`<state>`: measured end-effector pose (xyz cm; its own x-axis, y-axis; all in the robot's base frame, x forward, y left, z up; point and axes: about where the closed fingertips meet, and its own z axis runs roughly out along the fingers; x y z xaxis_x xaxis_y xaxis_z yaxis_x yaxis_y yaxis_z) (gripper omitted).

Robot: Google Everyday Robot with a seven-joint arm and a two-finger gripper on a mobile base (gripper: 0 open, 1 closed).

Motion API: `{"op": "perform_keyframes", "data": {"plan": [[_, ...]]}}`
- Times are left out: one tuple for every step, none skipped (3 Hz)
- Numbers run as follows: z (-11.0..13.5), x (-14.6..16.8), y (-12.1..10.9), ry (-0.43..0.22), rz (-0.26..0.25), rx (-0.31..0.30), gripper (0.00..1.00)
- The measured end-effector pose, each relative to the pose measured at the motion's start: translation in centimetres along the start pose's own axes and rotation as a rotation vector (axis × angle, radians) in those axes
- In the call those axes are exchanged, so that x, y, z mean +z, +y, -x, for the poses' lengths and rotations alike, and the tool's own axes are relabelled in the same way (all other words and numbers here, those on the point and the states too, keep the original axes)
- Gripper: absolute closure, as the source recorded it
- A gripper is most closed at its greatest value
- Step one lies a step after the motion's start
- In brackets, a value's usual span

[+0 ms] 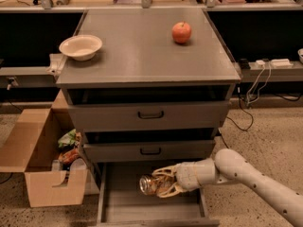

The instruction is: Pick orange can from bottom drawer and place on counter

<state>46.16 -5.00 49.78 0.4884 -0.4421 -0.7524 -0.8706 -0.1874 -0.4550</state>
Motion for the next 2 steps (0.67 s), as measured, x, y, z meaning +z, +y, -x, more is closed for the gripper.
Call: {"op": "perform_keyframes", "data": {"plan": [[3.0,-0.8,-1.4,-0.017,-0.001,-0.001,1.00],[7.8,-2.4,-4.5,-0.025,-0.010,-0.028,1.00]]}}
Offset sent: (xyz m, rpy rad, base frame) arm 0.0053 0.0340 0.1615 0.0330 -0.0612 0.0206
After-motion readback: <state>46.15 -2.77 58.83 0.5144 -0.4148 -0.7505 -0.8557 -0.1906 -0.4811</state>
